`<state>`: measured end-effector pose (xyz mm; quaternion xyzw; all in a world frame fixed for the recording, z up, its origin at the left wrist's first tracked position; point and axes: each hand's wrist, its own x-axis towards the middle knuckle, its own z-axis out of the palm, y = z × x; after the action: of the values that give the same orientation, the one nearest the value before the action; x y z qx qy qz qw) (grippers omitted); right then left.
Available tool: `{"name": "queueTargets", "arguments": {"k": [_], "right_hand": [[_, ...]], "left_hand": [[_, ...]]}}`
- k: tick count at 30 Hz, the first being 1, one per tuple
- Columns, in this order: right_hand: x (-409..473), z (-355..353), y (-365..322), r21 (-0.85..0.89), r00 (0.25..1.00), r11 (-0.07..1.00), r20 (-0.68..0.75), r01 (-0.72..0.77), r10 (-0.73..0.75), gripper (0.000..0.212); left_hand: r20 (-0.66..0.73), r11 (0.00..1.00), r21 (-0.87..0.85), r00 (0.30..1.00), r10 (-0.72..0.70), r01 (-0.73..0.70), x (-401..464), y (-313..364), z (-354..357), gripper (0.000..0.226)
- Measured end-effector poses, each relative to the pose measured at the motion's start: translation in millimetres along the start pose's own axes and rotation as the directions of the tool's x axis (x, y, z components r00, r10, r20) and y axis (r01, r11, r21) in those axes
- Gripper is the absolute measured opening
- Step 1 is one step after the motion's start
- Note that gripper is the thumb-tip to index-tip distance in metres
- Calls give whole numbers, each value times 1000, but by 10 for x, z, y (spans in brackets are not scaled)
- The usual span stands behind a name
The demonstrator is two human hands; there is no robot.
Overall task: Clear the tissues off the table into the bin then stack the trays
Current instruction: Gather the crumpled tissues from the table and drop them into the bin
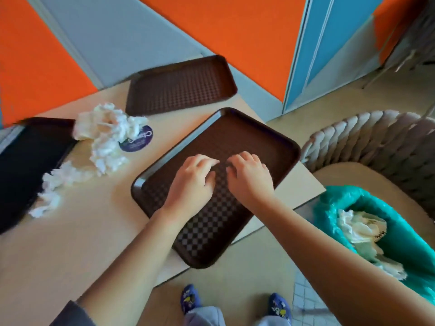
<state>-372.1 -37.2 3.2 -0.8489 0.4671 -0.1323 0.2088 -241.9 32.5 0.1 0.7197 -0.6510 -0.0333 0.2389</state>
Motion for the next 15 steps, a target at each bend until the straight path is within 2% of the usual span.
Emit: {"name": "queueTargets", "arguments": {"k": [5,10,13,15], "right_hand": [[295,379,-938,36,994,994,37,100,-102,32],[543,812,-1782,53,985,989,96,140,-144,32],[641,1064,-2168,58,972,985,160,164,-172,35],[718,1235,-2374,58,963,982,191,181,-189,36]], "left_hand": [[-50,988,15,987,-151,152,-270,-869,-583,28],[-64,964,51,964,-259,262,-555,-1747,-1041,28],[-58,943,118,950,-307,312,-778,-2222,-1204,31],[-40,903,171,918,-394,395,-897,-2500,-1273,37]]}}
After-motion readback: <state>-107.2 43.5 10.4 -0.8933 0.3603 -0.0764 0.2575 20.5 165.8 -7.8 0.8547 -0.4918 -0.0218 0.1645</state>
